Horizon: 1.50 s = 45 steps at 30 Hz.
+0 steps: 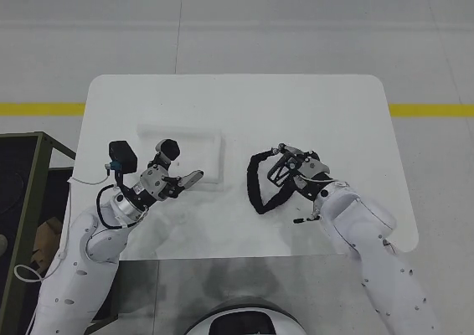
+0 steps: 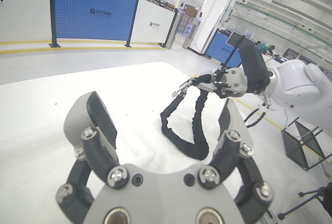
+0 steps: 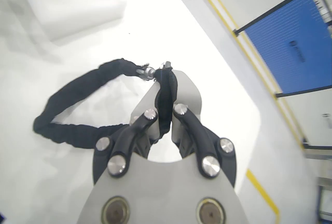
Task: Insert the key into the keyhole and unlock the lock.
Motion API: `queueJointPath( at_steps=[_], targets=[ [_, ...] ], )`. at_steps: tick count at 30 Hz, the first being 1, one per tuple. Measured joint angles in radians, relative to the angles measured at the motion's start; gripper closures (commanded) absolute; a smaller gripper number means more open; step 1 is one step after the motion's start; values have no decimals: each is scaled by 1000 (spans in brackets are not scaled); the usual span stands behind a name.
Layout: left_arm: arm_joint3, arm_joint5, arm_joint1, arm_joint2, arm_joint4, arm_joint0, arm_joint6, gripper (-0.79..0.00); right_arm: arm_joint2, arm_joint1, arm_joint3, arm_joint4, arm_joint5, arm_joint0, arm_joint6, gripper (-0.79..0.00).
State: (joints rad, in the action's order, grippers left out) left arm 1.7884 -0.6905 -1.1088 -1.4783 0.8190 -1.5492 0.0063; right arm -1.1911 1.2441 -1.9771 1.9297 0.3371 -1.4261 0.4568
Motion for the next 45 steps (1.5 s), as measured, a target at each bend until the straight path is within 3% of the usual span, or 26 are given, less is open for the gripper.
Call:
queueJointPath(
  at_steps=[4, 7, 8, 9, 17, 25, 28, 45],
  targets=[
    [0, 0, 0, 0, 0, 0, 0, -785, 4, 8, 49, 86, -99, 7, -8, 0],
    [0, 0, 0, 0, 0, 0, 0, -785, -27, 17, 77, -55, -184, 10, -6, 0],
    [0, 0, 0, 0, 0, 0, 0, -785, -35, 19, 86, -99, -206, 12, -4, -102],
    [0, 0, 0, 0, 0, 0, 0, -785, -37, 21, 99, -143, -219, 14, -5, -785],
    [0, 0, 0, 0, 0, 0, 0, -785, -26, 30, 151, -202, -228, 39, 6, -785],
    [0, 0, 0, 0, 0, 0, 0, -785, -39, 37, 88, -181, -318, 40, 46, -785],
    [0, 0, 0, 0, 0, 0, 0, -785, -36, 45, 65, -283, -351, 31, 37, -774],
    [0, 0, 0, 0, 0, 0, 0, -785, -36, 45, 66, -305, -350, 31, 37, -784]
  ],
)
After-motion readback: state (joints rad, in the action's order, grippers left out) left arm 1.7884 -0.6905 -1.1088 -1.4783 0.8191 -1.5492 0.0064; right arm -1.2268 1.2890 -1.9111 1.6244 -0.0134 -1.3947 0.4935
